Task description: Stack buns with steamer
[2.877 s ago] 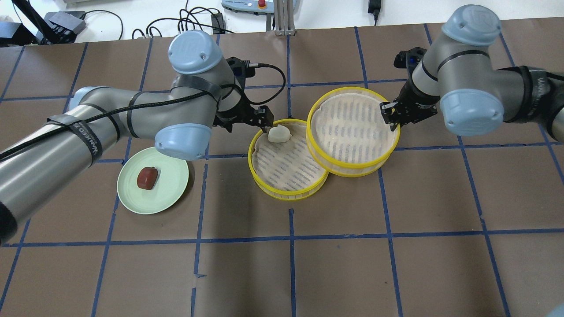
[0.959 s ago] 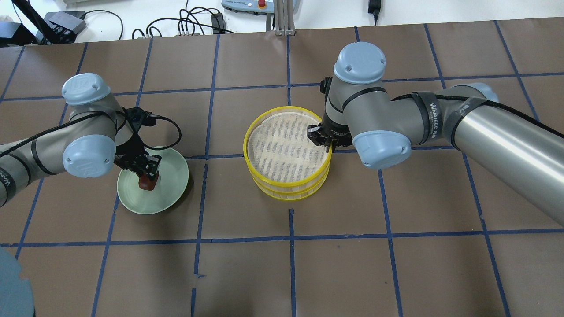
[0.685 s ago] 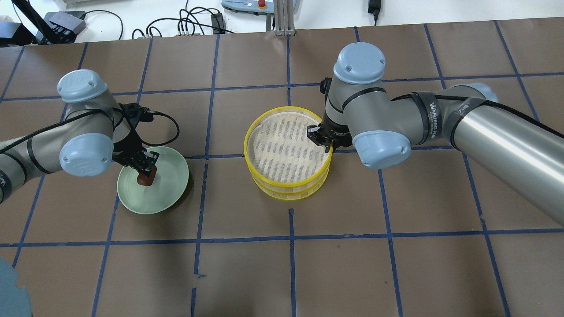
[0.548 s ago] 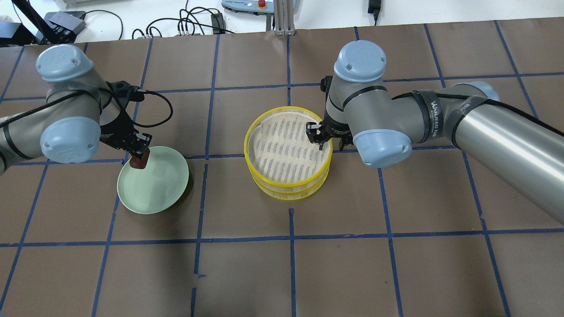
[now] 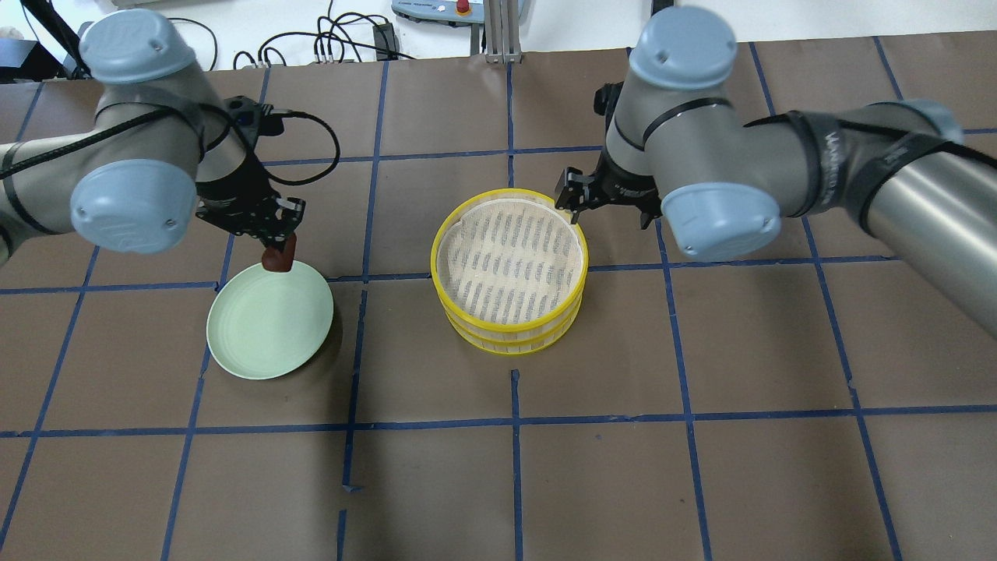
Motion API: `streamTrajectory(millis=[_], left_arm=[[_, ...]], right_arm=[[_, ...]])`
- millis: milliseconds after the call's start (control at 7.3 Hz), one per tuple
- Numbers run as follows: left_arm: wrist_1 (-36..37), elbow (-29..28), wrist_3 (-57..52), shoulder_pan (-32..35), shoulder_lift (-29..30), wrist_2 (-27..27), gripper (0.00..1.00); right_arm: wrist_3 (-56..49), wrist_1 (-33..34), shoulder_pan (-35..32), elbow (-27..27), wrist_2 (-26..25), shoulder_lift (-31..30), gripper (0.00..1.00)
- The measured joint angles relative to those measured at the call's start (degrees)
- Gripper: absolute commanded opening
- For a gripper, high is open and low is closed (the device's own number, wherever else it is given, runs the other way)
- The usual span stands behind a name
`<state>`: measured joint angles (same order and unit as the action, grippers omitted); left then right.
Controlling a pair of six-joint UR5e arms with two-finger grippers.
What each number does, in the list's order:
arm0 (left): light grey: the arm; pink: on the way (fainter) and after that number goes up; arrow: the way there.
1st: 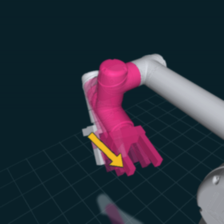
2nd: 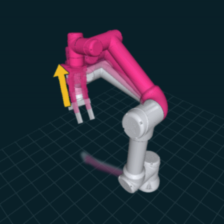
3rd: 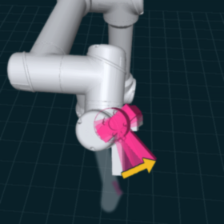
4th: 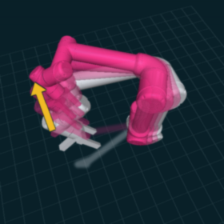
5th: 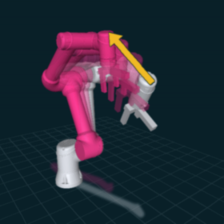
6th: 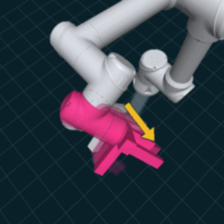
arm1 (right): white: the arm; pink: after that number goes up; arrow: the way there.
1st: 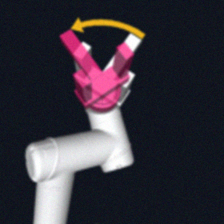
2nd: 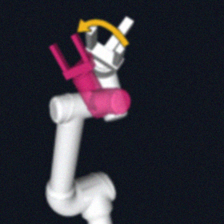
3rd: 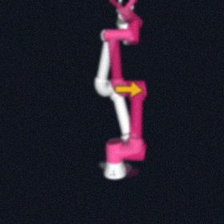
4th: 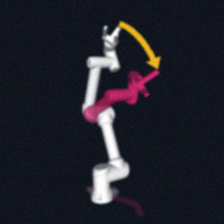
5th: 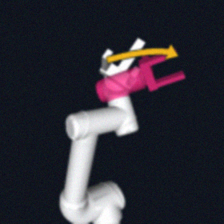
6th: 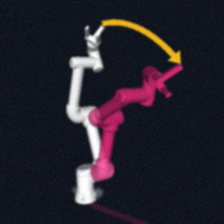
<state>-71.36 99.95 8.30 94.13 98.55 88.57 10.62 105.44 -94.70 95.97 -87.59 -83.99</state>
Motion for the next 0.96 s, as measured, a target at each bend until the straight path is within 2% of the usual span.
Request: streamTrajectory(millis=[137,274,411,548,959], left_arm=[[1.0,-1.2,8.1,4.5,0.9,-3.1,0.09],[3.8,-2.0,14.9,8.7,2.8,-5.0,0.40],[8.0,-2.3,19.9,11.6,5.6,-5.8,0.84],[11.4,-2.4,22.3,13.1,8.0,-6.1,1.00],[14.8,-2.6,19.4,13.7,9.3,-5.5,1.00]], right_arm=[[-1.8,-8.3,1.8,-3.2,-1.3,-2.8,1.00],[-2.6,-14.1,2.5,-5.3,-2.3,-4.8,1.00],[-2.9,-16.7,2.6,-6.1,-2.5,-5.7,1.00],[-2.8,-17.3,2.5,-6.1,-2.6,-6.3,1.00],[-2.9,-19.0,2.9,-7.0,-3.2,-7.4,1.00]])
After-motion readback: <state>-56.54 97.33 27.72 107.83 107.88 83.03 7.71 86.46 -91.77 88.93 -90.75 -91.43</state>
